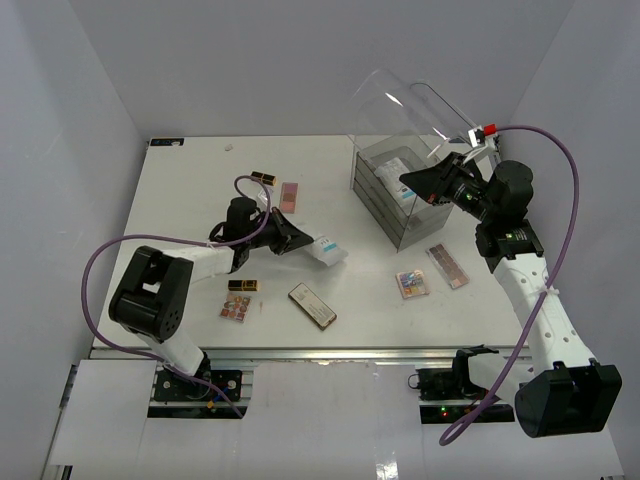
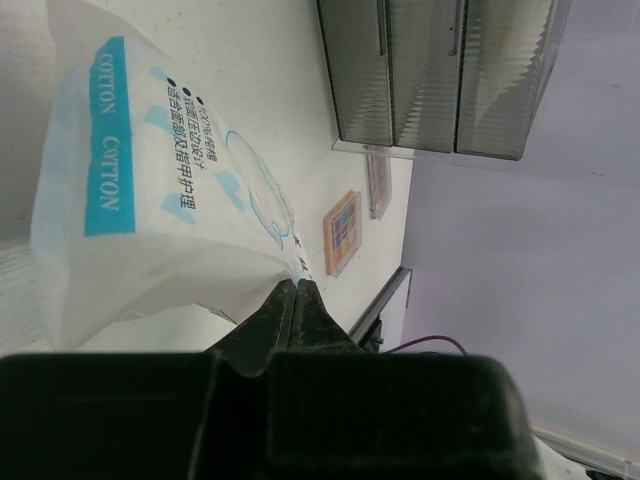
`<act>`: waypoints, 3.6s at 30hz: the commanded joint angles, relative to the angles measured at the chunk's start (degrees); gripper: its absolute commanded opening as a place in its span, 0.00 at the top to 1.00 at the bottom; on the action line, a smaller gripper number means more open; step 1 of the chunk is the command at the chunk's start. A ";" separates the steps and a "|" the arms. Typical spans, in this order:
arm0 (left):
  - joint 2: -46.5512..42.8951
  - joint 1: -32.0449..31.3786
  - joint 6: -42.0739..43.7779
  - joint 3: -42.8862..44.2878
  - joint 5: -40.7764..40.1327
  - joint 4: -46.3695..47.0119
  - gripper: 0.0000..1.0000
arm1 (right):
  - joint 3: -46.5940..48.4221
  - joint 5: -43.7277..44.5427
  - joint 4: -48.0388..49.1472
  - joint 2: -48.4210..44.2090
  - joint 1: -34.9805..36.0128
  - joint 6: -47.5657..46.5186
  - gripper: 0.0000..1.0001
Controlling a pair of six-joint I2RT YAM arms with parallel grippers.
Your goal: Organize the makeup
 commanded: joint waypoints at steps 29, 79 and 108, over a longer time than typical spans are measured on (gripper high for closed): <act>-5.96 -1.00 8.41 -8.61 -11.71 -4.18 0.36 | 0.07 0.34 7.69 -3.22 -1.20 -0.25 0.89; 15.94 -10.62 -14.03 25.12 -4.68 22.30 1.00 | -0.14 -0.36 7.72 -3.58 -1.90 0.03 0.89; 42.03 -15.24 -19.39 69.36 -11.53 5.94 0.65 | -0.81 -0.19 7.98 -4.19 -2.41 0.28 0.89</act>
